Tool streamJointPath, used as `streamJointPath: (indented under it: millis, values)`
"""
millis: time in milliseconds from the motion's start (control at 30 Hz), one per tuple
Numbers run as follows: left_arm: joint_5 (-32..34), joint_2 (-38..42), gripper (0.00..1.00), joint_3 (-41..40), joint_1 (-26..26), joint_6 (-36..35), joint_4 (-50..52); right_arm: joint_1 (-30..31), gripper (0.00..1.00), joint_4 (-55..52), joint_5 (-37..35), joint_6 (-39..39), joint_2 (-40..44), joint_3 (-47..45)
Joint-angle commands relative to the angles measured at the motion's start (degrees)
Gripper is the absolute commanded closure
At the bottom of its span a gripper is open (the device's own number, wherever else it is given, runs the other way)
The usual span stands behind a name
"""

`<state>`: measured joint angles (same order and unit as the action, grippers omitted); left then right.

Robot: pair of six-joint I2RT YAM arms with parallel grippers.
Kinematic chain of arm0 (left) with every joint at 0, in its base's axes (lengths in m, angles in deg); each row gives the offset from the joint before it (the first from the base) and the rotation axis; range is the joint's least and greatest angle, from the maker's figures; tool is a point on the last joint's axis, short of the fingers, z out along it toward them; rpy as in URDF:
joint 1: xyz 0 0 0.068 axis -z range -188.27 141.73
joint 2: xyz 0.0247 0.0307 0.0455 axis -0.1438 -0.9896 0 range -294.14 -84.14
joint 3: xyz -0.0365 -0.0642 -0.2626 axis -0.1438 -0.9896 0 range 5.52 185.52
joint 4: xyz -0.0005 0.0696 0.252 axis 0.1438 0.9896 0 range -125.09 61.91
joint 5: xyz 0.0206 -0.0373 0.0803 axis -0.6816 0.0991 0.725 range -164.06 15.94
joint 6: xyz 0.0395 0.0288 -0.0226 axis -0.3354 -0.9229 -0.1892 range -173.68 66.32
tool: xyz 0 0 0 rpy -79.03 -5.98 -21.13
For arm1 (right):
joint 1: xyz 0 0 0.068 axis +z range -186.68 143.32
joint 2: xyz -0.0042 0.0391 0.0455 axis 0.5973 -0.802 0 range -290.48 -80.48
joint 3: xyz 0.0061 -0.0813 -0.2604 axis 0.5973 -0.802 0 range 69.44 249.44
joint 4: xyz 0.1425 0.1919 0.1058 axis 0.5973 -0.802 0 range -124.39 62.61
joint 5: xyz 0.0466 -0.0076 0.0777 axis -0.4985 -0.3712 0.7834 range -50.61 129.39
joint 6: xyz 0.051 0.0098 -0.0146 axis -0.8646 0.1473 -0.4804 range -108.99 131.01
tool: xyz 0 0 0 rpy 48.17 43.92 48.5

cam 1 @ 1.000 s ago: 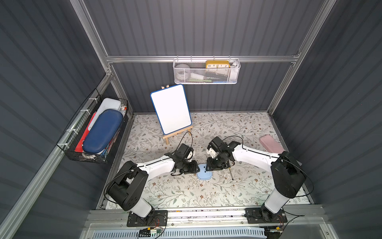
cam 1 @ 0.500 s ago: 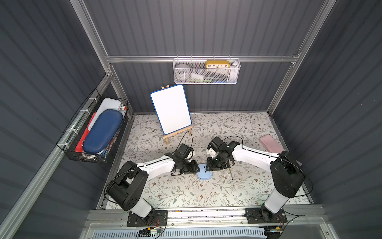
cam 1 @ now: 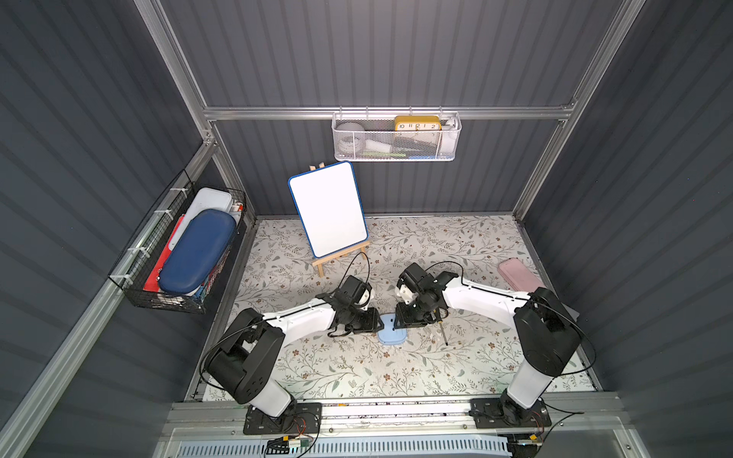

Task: Remove the battery from the alarm
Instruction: Remove the cover from the alarm.

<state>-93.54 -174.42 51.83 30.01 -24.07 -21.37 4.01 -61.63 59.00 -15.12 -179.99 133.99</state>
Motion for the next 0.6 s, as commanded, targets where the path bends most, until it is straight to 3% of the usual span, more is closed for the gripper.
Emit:
streamJointPath:
  millis: [0, 567]
  values:
    - [-0.86, -0.51, 0.62, -1.11, 0.20, 0.71, 0.26, 0.67, 0.61, 0.23, 0.20, -0.68, -1.30, 0.40]
    - [-2.31, -3.49, 0.65, -1.66, 3.63, 4.00, -3.58, 3.30, 0.76, -0.47, -2.62, -1.92, -3.17, 1.69]
